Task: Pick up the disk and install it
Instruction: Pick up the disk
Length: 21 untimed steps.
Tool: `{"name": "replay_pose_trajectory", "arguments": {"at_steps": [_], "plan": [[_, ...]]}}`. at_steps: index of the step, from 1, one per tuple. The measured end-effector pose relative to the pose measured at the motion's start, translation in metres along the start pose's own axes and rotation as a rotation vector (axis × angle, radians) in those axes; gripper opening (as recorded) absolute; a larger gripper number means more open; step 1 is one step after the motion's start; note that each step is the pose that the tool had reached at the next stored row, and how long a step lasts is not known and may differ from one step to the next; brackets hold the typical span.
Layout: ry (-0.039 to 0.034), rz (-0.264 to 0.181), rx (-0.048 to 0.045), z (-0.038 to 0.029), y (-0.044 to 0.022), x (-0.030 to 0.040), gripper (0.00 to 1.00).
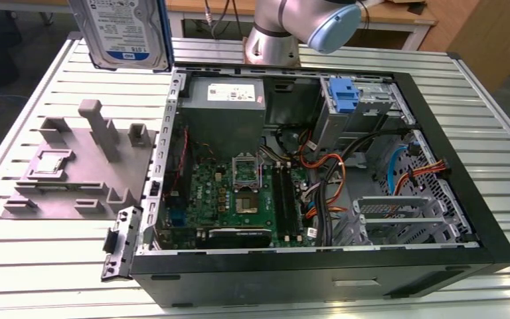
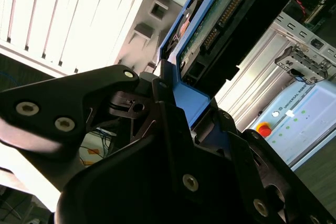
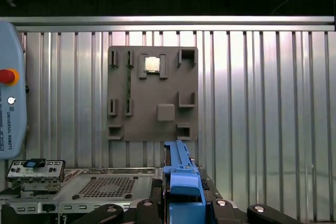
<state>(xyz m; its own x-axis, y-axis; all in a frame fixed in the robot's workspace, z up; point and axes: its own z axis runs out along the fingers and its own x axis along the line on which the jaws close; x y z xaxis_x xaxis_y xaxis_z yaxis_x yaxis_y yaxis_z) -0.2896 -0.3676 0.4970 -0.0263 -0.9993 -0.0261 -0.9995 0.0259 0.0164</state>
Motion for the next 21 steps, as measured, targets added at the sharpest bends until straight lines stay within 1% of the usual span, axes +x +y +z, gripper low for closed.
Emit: {"name": "replay_pose_trajectory", "arguments": {"at_steps": [5,7,11,14,16,21], "plan": [[0.0,0.0,0.0,-0.0001,-0.0053,-0.0001,0.36],[-0.0001,0.0,0.0001,-0.0001,-0.0055,-0.0001,0.36],[0.0,0.0,0.0001,-0.0001,-0.0058,0.0029,0.36],[0.0,0.0,0.0,-0.0002,-0.0061,0.0035,0.36],[0.0,0.0,0.0,-0.0002,-0.0082,0.0035,0.36],[0.0,0.0,0.0001,-0.0003,-0.0158,0.0033,0.36]]}}
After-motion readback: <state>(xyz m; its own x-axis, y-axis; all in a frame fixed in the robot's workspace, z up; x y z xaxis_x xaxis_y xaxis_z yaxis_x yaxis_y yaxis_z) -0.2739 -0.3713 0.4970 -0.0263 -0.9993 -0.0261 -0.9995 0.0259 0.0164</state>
